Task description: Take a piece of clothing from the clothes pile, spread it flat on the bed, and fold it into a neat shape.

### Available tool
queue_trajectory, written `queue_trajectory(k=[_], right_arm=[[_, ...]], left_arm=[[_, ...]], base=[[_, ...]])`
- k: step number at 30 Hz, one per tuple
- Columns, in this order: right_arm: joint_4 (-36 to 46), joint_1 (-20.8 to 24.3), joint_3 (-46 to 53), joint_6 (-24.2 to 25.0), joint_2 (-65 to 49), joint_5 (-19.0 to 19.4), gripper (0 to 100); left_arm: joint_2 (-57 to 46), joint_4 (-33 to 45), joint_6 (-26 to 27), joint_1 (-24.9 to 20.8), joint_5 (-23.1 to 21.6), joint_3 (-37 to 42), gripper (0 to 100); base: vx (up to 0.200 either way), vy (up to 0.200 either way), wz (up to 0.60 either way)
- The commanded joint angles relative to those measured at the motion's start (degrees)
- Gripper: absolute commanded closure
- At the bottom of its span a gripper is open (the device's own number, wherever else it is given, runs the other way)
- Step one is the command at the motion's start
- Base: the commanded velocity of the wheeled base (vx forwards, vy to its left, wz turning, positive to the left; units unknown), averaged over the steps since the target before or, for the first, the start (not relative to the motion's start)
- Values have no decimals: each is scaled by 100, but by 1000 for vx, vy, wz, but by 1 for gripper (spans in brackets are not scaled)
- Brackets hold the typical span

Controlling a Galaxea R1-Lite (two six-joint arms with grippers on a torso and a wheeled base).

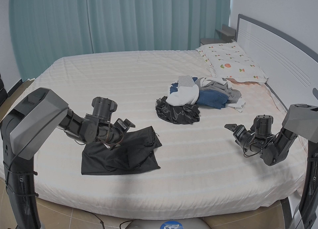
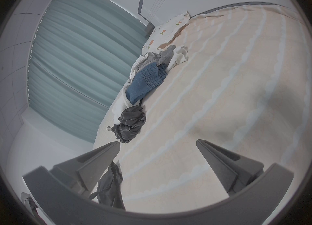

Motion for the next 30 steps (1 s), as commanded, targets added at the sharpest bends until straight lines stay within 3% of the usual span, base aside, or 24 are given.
queue_trajectory(k=[1, 11, 14, 18, 22, 30], right_arm=[[-5, 67, 22, 9, -1, -5, 0], [-5, 278, 14, -52, 96, -67, 0], [-5, 313, 14, -61, 78, -76, 0], [-5, 691, 31, -105, 43, -243, 0], [-5, 841, 14, -413, 69, -515, 0], [127, 1280, -145, -931, 96, -709, 0]], left_arm=[[-384, -751, -200, 640, -333, 838, 0], [-243, -1234, -543, 807, -553, 1111, 0], [-243, -1313, -560, 842, -562, 1137, 0], [-235, -1489, -666, 1018, -606, 1137, 0], [-191, -1507, -666, 1150, -773, 1119, 0], [-68, -1788, -666, 1203, -869, 1172, 0]], base=[[0, 0, 0], [0, 0, 0], [0, 200, 0], [0, 200, 0], [0, 200, 0], [0, 200, 0]])
